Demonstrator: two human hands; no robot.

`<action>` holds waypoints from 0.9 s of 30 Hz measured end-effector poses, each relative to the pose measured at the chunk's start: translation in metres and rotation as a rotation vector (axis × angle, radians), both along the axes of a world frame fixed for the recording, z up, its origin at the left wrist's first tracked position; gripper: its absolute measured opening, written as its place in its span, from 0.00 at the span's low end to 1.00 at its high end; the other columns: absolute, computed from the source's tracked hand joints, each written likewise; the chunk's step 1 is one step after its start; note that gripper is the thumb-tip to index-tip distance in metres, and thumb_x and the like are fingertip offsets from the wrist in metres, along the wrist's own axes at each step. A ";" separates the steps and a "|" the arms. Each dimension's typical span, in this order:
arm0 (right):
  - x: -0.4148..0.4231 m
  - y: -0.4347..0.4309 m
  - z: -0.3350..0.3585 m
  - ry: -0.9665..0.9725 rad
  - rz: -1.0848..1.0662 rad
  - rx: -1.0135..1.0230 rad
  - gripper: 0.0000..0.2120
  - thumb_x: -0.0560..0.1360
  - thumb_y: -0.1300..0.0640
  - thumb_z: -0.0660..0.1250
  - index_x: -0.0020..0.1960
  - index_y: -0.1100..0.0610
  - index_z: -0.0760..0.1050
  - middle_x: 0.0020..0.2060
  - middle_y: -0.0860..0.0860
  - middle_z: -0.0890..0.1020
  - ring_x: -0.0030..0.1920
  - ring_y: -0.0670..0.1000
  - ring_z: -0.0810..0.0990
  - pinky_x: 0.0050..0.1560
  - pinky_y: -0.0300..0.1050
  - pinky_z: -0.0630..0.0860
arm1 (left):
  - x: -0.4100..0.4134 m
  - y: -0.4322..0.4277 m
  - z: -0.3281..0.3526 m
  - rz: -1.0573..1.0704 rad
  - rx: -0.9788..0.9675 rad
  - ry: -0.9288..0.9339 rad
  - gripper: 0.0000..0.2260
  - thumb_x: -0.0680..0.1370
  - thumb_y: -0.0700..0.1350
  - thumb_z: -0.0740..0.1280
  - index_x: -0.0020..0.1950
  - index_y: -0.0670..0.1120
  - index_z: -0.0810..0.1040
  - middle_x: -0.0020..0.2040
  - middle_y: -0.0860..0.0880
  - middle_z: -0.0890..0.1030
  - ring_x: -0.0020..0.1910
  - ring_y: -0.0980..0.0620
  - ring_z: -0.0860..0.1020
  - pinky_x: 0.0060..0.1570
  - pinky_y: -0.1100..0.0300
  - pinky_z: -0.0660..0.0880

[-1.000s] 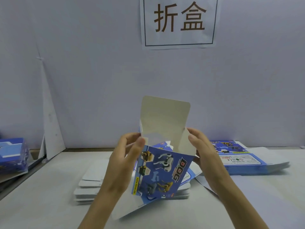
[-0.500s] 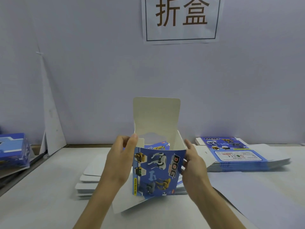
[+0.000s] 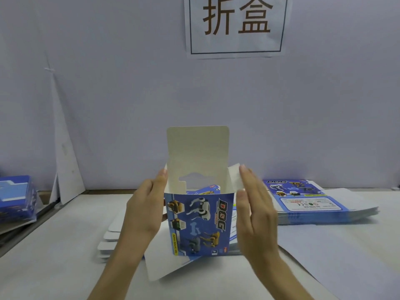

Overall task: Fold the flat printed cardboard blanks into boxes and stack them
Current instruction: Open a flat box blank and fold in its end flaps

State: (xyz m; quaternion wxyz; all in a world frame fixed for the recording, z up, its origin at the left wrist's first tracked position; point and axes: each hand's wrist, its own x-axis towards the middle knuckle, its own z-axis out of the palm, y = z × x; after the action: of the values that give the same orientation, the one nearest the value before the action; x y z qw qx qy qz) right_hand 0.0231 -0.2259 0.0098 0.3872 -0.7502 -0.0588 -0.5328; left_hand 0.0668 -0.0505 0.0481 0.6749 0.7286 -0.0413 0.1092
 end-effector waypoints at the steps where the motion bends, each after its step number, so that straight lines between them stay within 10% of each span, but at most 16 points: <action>1: 0.001 0.006 -0.011 0.046 0.027 0.085 0.22 0.80 0.49 0.51 0.70 0.53 0.68 0.67 0.36 0.68 0.71 0.41 0.65 0.71 0.48 0.65 | -0.002 0.000 0.000 -0.008 0.005 0.001 0.18 0.76 0.63 0.56 0.45 0.49 0.73 0.40 0.49 0.80 0.38 0.55 0.79 0.28 0.62 0.75; 6: 0.001 0.033 -0.036 0.238 0.455 0.628 0.18 0.79 0.44 0.55 0.68 0.42 0.69 0.58 0.49 0.80 0.54 0.46 0.81 0.40 0.41 0.81 | -0.013 -0.004 0.002 0.042 0.118 -0.092 0.34 0.63 0.72 0.53 0.47 0.44 0.75 0.42 0.44 0.81 0.45 0.47 0.80 0.45 0.46 0.80; 8: 0.003 0.028 -0.030 0.196 0.479 0.657 0.20 0.77 0.44 0.56 0.68 0.39 0.66 0.59 0.43 0.78 0.58 0.45 0.79 0.46 0.43 0.81 | -0.013 -0.005 0.004 -0.001 0.085 -0.070 0.31 0.64 0.70 0.55 0.48 0.45 0.75 0.42 0.48 0.81 0.44 0.51 0.81 0.35 0.54 0.81; 11: 0.001 0.011 -0.013 0.029 0.175 0.419 0.26 0.76 0.45 0.56 0.73 0.42 0.57 0.72 0.45 0.66 0.72 0.44 0.64 0.69 0.52 0.68 | -0.014 -0.004 0.006 -0.031 0.132 -0.077 0.27 0.64 0.70 0.56 0.46 0.48 0.76 0.43 0.50 0.81 0.43 0.54 0.81 0.33 0.58 0.79; 16: 0.005 -0.027 0.000 -0.164 -0.141 -0.409 0.18 0.77 0.61 0.56 0.64 0.63 0.75 0.67 0.59 0.73 0.72 0.58 0.66 0.69 0.58 0.65 | -0.012 -0.004 0.007 -0.027 0.122 -0.157 0.14 0.77 0.60 0.59 0.53 0.53 0.74 0.48 0.54 0.80 0.38 0.60 0.82 0.33 0.59 0.80; 23: 0.009 -0.023 -0.013 -0.133 -0.114 -0.332 0.16 0.78 0.59 0.57 0.60 0.63 0.78 0.58 0.56 0.80 0.60 0.56 0.78 0.58 0.53 0.77 | 0.008 0.011 0.000 -0.134 -0.127 0.100 0.10 0.81 0.44 0.57 0.59 0.43 0.74 0.57 0.38 0.77 0.44 0.50 0.80 0.34 0.58 0.79; 27: 0.009 -0.023 -0.014 -0.129 -0.095 -0.262 0.18 0.77 0.59 0.57 0.59 0.65 0.78 0.59 0.54 0.79 0.59 0.55 0.79 0.59 0.49 0.76 | 0.003 0.001 -0.009 -0.047 0.102 -0.349 0.22 0.81 0.35 0.56 0.70 0.57 0.65 0.62 0.54 0.74 0.60 0.68 0.71 0.51 0.78 0.68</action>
State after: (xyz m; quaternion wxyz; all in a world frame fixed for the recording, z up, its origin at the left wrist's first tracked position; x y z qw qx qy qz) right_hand 0.0320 -0.2489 -0.0039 0.2558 -0.7606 -0.1170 -0.5852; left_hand 0.0699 -0.0493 0.0395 0.6220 0.7308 -0.1802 0.2157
